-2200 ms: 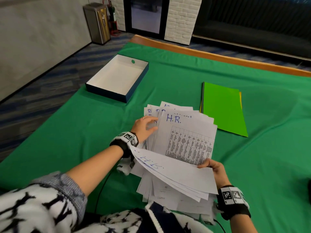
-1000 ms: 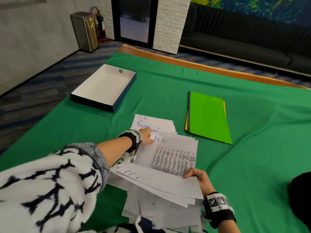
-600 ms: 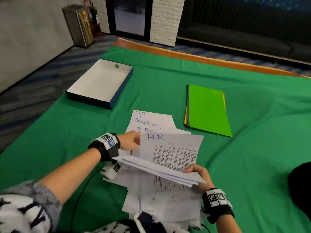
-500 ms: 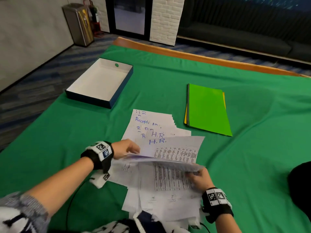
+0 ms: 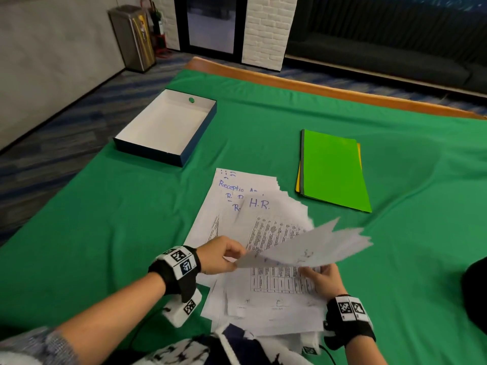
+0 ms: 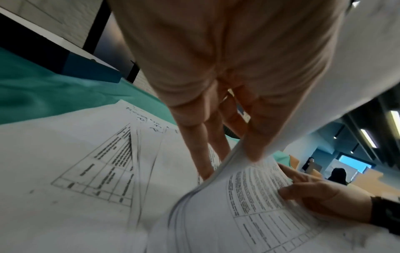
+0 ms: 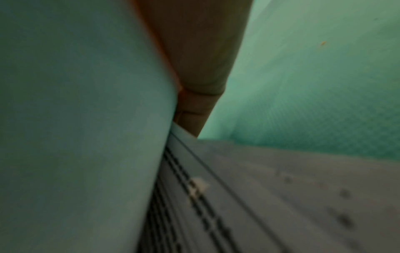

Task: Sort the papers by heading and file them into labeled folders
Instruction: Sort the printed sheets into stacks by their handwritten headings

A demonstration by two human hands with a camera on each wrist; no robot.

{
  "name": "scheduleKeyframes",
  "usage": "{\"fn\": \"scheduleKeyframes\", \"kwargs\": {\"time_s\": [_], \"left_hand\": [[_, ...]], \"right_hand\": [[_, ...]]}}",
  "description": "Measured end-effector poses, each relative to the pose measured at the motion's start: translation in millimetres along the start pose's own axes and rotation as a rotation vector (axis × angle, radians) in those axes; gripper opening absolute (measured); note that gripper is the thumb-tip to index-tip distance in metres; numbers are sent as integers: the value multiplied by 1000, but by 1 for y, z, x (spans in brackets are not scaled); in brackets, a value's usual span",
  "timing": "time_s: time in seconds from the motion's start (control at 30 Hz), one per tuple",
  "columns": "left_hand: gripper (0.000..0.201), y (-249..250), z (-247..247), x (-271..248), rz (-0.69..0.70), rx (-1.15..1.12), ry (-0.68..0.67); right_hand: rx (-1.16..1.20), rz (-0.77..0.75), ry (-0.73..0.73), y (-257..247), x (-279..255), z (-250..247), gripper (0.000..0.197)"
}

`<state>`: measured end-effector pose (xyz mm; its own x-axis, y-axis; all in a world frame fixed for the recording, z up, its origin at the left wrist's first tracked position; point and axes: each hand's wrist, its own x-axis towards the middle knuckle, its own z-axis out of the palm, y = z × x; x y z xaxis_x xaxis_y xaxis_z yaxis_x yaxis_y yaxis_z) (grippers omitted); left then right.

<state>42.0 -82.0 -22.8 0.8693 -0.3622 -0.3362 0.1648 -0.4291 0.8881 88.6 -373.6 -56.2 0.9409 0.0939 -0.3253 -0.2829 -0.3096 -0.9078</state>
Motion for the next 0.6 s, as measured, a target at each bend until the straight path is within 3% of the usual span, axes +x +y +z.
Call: {"fn": "scheduleKeyframes", "kwargs": {"time_s": [0.1,0.2,0.3,0.37,0.5,0.6], "left_hand": [[61,-5,-9,10,-59,138,68],[52,-7,-24,30,-83,331,155],[33,7,-37,49,-91,396,247],[33,21,-48,65,-110,416,262],[48,60,-64,79,-172,188,161],[54,60,-70,90,-285,6,258]], "right_hand": [[-49,-31,13,4,-2,-2,23],[-40,-57,1,0,-4,0,24],[7,-74,-53,-3,-1,1,48],[73,-78,-107,-4,0,0,63],[82,-81,-137,-2,2,-4,63],[59,-80,-142,-4,1,-4,61]]}}
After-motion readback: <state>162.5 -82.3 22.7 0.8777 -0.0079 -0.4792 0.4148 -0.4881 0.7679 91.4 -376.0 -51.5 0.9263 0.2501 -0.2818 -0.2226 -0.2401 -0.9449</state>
